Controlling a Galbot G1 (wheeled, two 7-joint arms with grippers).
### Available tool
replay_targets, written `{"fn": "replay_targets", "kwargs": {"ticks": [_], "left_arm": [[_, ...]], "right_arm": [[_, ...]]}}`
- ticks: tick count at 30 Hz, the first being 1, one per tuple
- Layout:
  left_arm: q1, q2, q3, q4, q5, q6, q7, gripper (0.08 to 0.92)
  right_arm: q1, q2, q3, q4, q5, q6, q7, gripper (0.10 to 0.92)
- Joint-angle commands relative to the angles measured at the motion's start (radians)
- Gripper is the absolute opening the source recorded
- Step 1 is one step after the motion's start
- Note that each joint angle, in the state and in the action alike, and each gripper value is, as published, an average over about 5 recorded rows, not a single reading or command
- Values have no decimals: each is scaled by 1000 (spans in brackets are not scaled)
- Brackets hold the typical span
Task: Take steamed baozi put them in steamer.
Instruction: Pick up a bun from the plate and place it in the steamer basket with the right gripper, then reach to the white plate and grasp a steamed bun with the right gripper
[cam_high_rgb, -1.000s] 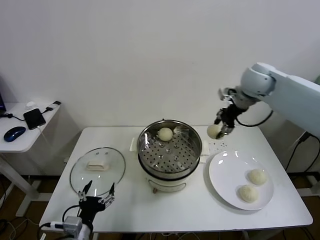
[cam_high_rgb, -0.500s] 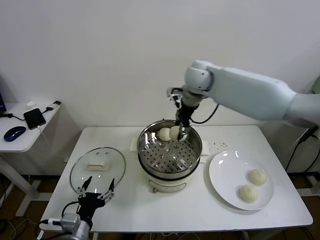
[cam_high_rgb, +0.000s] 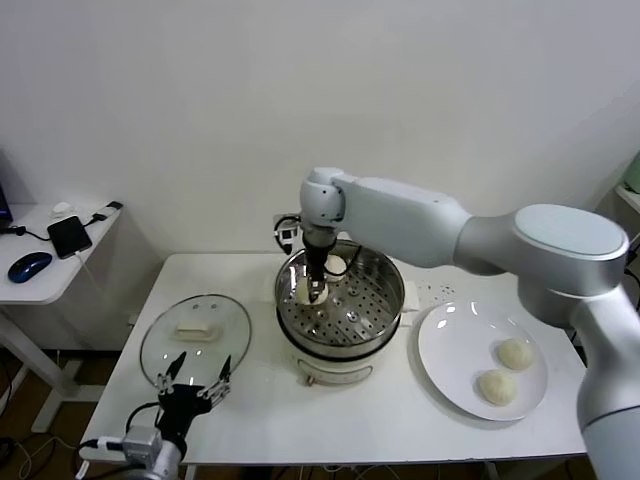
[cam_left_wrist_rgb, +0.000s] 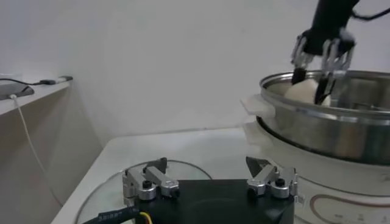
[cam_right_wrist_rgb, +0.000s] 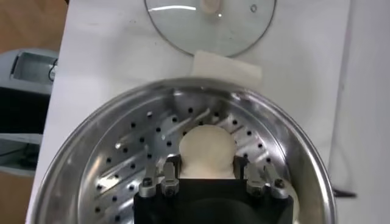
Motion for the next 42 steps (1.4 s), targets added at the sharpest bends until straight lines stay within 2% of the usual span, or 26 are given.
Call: {"fn": "replay_targets", "kwargs": {"ticks": [1,6,14,18,28,33,38,42], "left_arm": [[-6,-3,2,6,-4,0,1,823],[-8,-6,8,6,-3,0,2,823],[-6,-9,11,4,1,1,3,823],[-4,-11,12,-2,1,3,6,823],[4,-14,-6,-15,-13,14,21,823],[11,-16,-25,-25,-35,31,31,823],[33,-15,-18,-29,-20,26,32,823],[46,-24,-16,-30,-16,26,32,823]], "right_arm": [[-61,87,4,-76,-28,-9,22,568],[-58,86,0,-68,-34,-13,17,595],[-28,1,8,21,-39,-25,19,792],[11,-89,25,136,-34,-38,20,820],[191,-551,61,527,-7,0,-35,823],[225,-820,104,655,-25,70,-122,823],[162,-1047,154,720,-124,196,-244,823],[-82,-1166,300,743,-263,316,-284,823]]}}
